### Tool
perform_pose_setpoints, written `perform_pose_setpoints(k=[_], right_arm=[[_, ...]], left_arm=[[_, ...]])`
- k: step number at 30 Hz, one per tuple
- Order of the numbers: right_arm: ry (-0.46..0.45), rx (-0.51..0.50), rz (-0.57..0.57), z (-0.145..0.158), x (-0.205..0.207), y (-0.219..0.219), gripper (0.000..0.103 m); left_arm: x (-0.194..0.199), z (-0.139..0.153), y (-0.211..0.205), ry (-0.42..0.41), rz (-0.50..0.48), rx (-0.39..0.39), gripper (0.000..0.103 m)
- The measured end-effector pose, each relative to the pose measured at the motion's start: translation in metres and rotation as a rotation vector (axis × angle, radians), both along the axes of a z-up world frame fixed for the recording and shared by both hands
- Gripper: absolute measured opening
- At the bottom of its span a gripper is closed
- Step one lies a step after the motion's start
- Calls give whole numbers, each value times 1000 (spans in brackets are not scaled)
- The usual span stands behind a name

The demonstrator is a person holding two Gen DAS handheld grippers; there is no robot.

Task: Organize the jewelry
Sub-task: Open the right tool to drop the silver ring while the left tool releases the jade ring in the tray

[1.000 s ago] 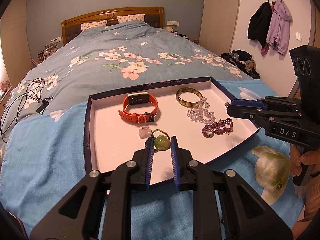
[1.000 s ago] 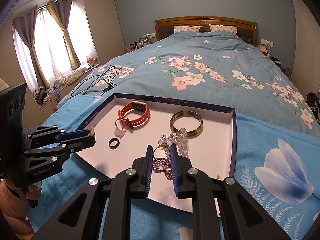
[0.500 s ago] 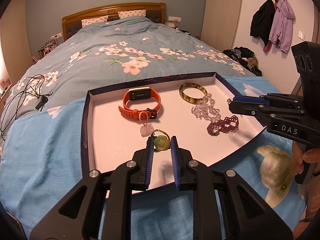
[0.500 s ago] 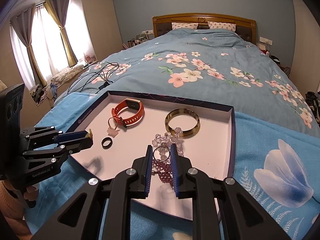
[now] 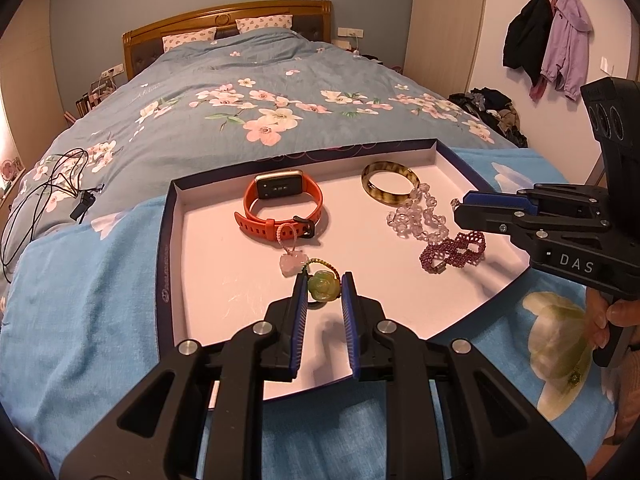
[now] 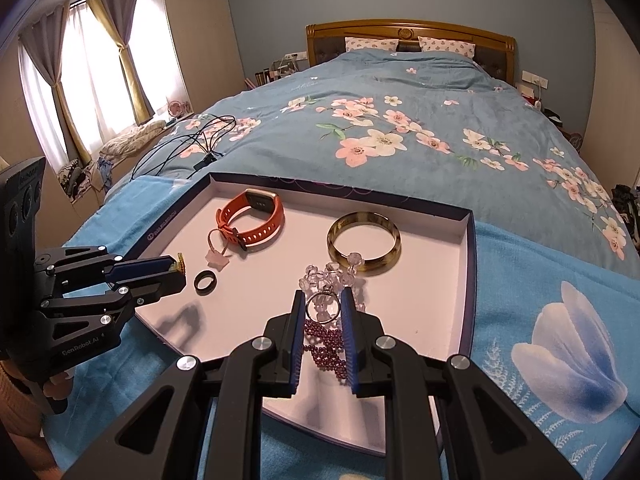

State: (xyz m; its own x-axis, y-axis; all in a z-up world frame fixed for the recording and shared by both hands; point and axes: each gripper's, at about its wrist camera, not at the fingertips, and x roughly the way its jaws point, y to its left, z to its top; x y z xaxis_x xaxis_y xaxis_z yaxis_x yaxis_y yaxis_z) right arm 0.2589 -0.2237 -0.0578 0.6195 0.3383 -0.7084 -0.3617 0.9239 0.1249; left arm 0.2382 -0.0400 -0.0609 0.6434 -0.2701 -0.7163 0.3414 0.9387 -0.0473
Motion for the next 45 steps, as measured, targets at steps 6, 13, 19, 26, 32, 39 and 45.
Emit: perform_pose_setpoints(k=[6, 13, 19, 26, 32, 39, 45], right_arm=[[10, -13, 2, -2, 4, 2, 16], [32, -28, 7, -8, 9, 5, 16], [47, -35, 2, -13, 13, 6, 16], [54, -46, -2, -15, 16, 7, 16], [65, -44, -11, -17, 20, 6, 16], [58, -26, -26, -15, 19, 3, 18], [34, 5, -45, -5, 12, -4, 25]], left_arm=[[5, -5, 2, 13, 1, 7, 17], [11, -10, 1, 28, 5, 14, 17], [15, -12, -1, 37, 11, 15, 18], [20, -15, -3, 48, 16, 21, 18], [24, -18, -3, 61, 18, 18, 18], [21, -12, 1, 40, 30, 1, 26], [5, 4, 8, -18, 41, -4, 31]])
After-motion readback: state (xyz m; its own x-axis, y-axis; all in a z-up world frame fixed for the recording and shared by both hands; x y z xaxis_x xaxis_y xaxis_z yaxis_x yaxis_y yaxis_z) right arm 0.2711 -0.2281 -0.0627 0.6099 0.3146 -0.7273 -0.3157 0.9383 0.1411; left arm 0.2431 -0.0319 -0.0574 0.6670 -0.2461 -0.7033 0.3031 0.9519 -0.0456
